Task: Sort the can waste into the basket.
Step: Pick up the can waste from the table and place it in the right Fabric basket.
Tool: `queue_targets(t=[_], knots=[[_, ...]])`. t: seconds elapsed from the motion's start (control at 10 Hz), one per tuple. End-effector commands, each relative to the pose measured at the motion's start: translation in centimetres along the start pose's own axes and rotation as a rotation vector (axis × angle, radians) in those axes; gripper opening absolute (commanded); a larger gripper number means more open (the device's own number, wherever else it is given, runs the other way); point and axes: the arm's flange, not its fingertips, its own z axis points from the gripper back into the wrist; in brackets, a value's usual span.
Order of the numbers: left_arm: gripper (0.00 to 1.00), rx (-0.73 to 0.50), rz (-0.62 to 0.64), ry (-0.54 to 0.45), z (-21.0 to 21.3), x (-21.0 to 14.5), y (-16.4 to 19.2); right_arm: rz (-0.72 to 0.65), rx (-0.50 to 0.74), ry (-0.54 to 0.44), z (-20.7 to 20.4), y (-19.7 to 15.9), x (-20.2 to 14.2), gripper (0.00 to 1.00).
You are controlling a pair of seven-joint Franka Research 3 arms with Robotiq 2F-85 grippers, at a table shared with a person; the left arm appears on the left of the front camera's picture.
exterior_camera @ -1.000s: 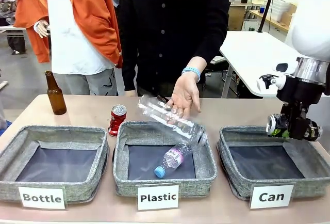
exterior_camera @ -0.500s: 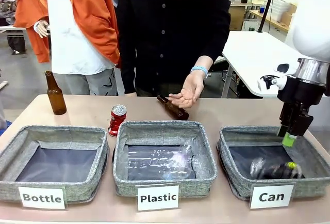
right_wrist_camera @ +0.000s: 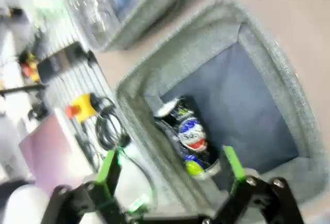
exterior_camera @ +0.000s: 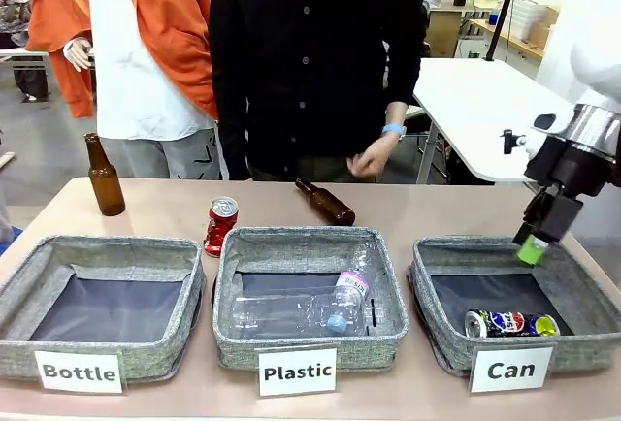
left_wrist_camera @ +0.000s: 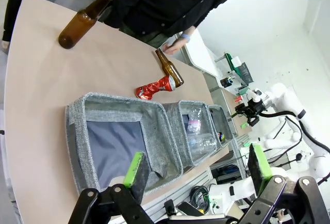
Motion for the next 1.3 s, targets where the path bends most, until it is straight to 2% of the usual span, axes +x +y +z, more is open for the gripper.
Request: queue_targets(t=[0.0,0.1,0.2,0.3,0.4,0.5,0.6,1.2], knots=[[1.00,-0.016,-0.021,-0.011,-0.1,0.0,-0.1,-0.445,0.243,-0.512,3.1,1.1,-0.9,1.00],[1.00,-0.016,-0.021,-0.011,-0.1,0.0,-0.1,-0.612,0.426,-0.933,5.3,0.9,-2.2,1.00],[1.00,-0.016,-0.021,-0.011,-0.1,0.0,-0.1,-0.734,0.555,-1.176,6.4,0.1,-3.8,1.00],[1.00,-0.016,-0.021,-0.011,-0.1,0.0,-0.1,-0.804,0.644,-1.326,6.6,-1.0,-5.3,1.00],[1.00,-0.016,-0.021,-0.011,-0.1,0.0,-0.1,-0.870,0.741,-1.386,6.4,-2.0,-6.3,1.00],[1.00,-0.016,-0.021,-0.011,-0.1,0.0,-0.1,-0.860,0.774,-1.458,6.5,-2.4,-7.2,1.00],[1.00,-0.016,-0.021,-0.011,-0.1,0.0,-0.1,-0.494,0.422,-0.490,7.4,-1.4,-6.6,1.00],[1.00,-0.016,-0.021,-0.011,-0.1,0.0,-0.1,-0.494,0.422,-0.490,7.4,-1.4,-6.6,1.00]])
